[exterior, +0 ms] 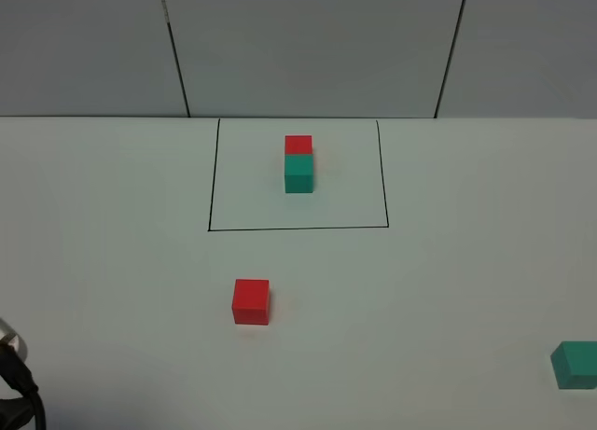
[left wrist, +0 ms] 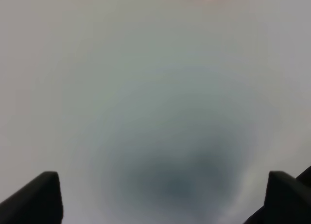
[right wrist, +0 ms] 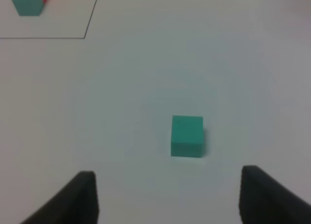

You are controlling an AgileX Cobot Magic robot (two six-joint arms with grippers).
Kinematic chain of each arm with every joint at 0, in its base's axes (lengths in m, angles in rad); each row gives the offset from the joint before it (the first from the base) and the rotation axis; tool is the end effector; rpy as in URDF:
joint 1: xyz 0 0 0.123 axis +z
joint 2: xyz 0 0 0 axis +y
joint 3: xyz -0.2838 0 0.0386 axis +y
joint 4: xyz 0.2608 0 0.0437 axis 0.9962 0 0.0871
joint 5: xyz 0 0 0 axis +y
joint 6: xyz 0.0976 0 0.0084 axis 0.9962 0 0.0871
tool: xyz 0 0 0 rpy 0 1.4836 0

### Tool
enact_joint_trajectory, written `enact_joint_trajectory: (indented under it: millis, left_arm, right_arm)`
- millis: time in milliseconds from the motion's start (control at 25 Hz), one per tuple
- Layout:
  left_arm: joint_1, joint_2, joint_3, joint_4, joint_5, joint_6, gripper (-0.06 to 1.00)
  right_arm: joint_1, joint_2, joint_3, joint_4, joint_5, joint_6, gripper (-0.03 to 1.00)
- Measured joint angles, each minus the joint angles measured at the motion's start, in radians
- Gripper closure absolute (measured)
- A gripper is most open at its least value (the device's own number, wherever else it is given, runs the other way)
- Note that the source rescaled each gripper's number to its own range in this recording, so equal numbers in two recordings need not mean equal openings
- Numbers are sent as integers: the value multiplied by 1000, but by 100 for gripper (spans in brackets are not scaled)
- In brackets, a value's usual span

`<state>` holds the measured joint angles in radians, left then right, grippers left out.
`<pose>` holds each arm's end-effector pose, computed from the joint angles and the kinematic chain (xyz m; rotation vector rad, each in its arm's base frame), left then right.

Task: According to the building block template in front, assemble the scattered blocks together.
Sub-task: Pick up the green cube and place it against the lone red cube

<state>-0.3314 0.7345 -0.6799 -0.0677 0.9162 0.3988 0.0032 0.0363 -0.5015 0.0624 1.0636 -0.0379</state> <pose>0.1307 -0.0506 0.2956 0.8503 2.3002 -0.0543 0.0165 0.0054 0.2800 -0.0445 2.0803 0.0541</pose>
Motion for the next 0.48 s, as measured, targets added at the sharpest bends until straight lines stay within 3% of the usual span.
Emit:
enact_joint_trajectory:
  millis: [480]
  left_arm:
    - [27, -73, 0, 23, 43, -27, -5]
  right_arm:
    - [0, 0, 0, 0, 0, 0, 41]
